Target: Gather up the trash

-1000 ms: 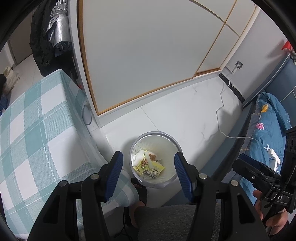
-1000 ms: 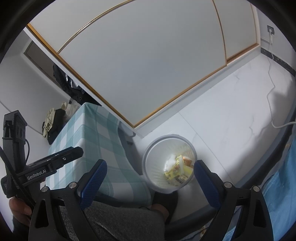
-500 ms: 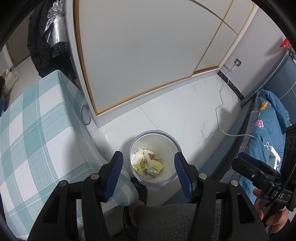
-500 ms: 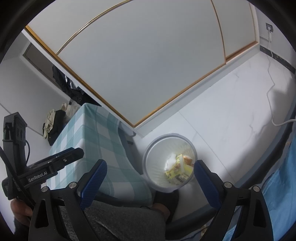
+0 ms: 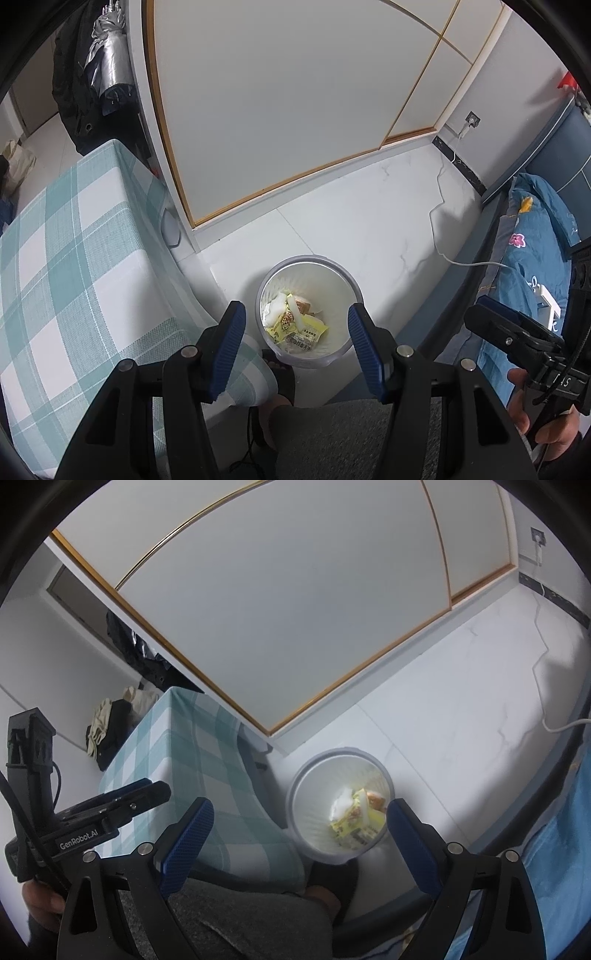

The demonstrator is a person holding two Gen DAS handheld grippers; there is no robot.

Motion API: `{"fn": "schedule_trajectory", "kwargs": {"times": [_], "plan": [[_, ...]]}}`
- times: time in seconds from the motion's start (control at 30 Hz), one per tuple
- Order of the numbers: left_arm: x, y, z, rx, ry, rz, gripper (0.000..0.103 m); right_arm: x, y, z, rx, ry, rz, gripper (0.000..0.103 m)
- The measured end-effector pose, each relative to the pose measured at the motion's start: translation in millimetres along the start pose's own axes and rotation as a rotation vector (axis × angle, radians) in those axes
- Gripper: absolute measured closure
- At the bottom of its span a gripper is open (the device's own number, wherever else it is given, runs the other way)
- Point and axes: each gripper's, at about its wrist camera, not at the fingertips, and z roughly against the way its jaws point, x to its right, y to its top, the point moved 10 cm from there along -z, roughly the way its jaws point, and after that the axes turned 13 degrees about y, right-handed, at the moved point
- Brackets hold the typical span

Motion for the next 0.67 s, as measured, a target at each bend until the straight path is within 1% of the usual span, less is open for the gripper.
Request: {"fn": "schedule_trajectory", "kwargs": {"times": [0.07,0.43,0.6,0.67], "plan": [[-1,0,0,0.001,0.012,0.0,0.05,0,0,1,0.002,0.0,-0.002,0.008],[-5,0,6,0.011,0.009,0.024,0.05,-10,2,8,0.01,-0.01,0.02,0.008],[-8,4,18,0.048,-0.009,0.043,0.05,-21,1,17,0.021,-0.014,0.042,0.008],[-16,7,26,0.081,0.012,0.073,0.05,-27,1,21,0.025,-0.018,0.055,0.008]]}}
